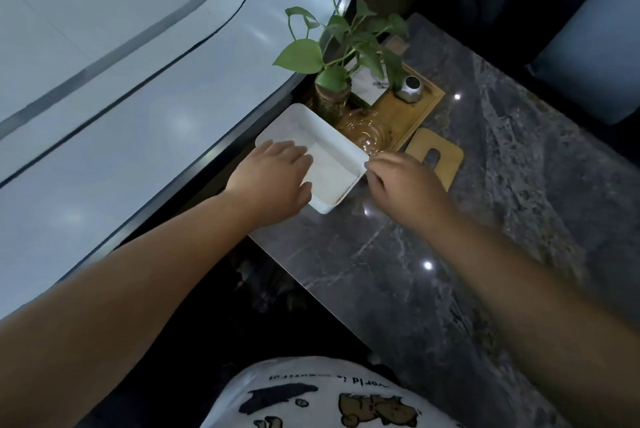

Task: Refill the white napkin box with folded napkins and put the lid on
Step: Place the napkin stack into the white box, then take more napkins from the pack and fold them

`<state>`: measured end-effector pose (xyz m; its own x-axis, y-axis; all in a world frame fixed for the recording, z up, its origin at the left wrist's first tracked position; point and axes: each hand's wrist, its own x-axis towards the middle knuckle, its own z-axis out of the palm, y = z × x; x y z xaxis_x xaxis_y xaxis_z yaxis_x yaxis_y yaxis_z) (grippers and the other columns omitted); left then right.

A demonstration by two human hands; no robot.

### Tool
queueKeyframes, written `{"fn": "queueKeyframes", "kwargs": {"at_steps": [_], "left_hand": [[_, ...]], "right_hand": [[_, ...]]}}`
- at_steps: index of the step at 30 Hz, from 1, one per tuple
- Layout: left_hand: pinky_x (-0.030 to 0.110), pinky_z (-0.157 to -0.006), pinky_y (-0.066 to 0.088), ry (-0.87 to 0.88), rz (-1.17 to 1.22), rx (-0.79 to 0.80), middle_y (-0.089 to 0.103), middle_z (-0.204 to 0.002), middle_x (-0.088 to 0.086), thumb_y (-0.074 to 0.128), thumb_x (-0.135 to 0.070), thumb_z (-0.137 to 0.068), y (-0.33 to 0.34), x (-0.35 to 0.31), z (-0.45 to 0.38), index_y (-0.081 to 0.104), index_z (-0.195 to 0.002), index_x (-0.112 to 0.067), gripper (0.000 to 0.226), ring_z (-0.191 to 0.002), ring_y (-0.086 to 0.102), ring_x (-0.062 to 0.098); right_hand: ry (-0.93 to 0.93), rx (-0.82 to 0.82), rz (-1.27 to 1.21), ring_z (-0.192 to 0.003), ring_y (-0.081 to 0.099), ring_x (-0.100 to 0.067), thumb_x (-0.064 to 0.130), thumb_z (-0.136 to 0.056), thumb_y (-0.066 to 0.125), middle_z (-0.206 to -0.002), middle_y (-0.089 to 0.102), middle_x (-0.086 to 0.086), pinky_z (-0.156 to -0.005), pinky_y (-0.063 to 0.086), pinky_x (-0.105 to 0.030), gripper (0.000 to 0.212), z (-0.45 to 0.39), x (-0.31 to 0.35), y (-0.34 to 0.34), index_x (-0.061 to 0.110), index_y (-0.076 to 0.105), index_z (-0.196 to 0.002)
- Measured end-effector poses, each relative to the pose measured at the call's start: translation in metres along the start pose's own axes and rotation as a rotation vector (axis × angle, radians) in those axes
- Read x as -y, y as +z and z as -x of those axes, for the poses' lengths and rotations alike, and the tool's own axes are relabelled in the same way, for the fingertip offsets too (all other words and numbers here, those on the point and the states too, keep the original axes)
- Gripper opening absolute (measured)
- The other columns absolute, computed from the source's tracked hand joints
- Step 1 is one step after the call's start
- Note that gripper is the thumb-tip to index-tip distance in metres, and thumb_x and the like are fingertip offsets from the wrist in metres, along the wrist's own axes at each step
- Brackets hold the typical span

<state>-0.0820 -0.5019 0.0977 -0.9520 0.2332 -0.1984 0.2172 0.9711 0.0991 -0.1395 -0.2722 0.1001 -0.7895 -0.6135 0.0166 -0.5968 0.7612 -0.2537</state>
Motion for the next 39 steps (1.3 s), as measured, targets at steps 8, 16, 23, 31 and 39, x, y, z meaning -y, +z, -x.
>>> {"fn": "queueKeyframes", "kwargs": {"at_steps": [8, 16, 23, 31, 39], "left_hand": [[0.048, -0.12, 0.005, 0.095, -0.074, -0.045, 0.011, -0.162, 0.013, 0.028, -0.051, -0.095, -0.013, -0.064, -0.011, 0.012, -0.153, -0.009, 0.074, -0.149, 0.004, 0.029], [0.048, -0.12, 0.006, 0.279, -0.126, -0.093, 0.01, -0.162, 0.013, 0.027, -0.053, -0.095, -0.017, -0.146, -0.032, 0.01, -0.153, -0.009, 0.075, -0.149, 0.005, 0.029], [0.047, -0.12, -0.002, 0.452, -0.148, -0.075, 0.002, -0.163, 0.013, 0.026, -0.051, -0.097, -0.02, -0.237, -0.037, 0.006, -0.153, -0.007, 0.074, -0.15, -0.003, 0.028], [0.051, -0.12, 0.011, 0.614, -0.12, -0.131, 0.026, -0.157, 0.017, 0.024, -0.051, -0.091, -0.005, -0.35, -0.023, 0.025, -0.15, -0.003, 0.076, -0.147, 0.018, 0.033], [0.053, -0.114, 0.026, 0.728, -0.075, -0.132, 0.045, -0.146, 0.02, 0.04, -0.045, -0.088, 0.014, -0.463, 0.011, 0.041, -0.142, -0.001, 0.069, -0.137, 0.038, 0.036]], "right_hand": [[0.225, -0.107, 0.059, -0.128, 0.045, -0.038, 0.026, -0.091, 0.045, -0.134, 0.053, -0.02, -0.107, 0.038, -0.05, 0.043, 0.07, -0.005, -0.013, 0.002, 0.054, -0.126], [0.483, -0.063, 0.115, -0.142, 0.027, -0.037, 0.036, -0.091, 0.037, -0.149, 0.036, -0.022, -0.115, 0.026, -0.052, 0.06, 0.134, -0.039, -0.03, -0.001, 0.041, -0.139], [0.674, -0.112, 0.136, -0.142, 0.027, -0.036, 0.039, -0.089, 0.025, -0.151, 0.034, -0.021, -0.116, 0.018, -0.046, 0.067, 0.22, -0.063, -0.048, 0.0, 0.036, -0.142], [0.854, -0.188, 0.161, -0.135, 0.039, -0.038, 0.033, -0.087, 0.045, -0.14, 0.049, -0.02, -0.111, 0.028, -0.053, 0.056, 0.348, -0.093, -0.061, 0.002, 0.048, -0.133], [0.965, -0.18, 0.13, -0.129, 0.046, -0.039, 0.03, -0.082, 0.053, -0.137, 0.053, -0.021, -0.109, 0.031, -0.053, 0.058, 0.467, -0.115, -0.062, 0.0, 0.051, -0.132]]}}
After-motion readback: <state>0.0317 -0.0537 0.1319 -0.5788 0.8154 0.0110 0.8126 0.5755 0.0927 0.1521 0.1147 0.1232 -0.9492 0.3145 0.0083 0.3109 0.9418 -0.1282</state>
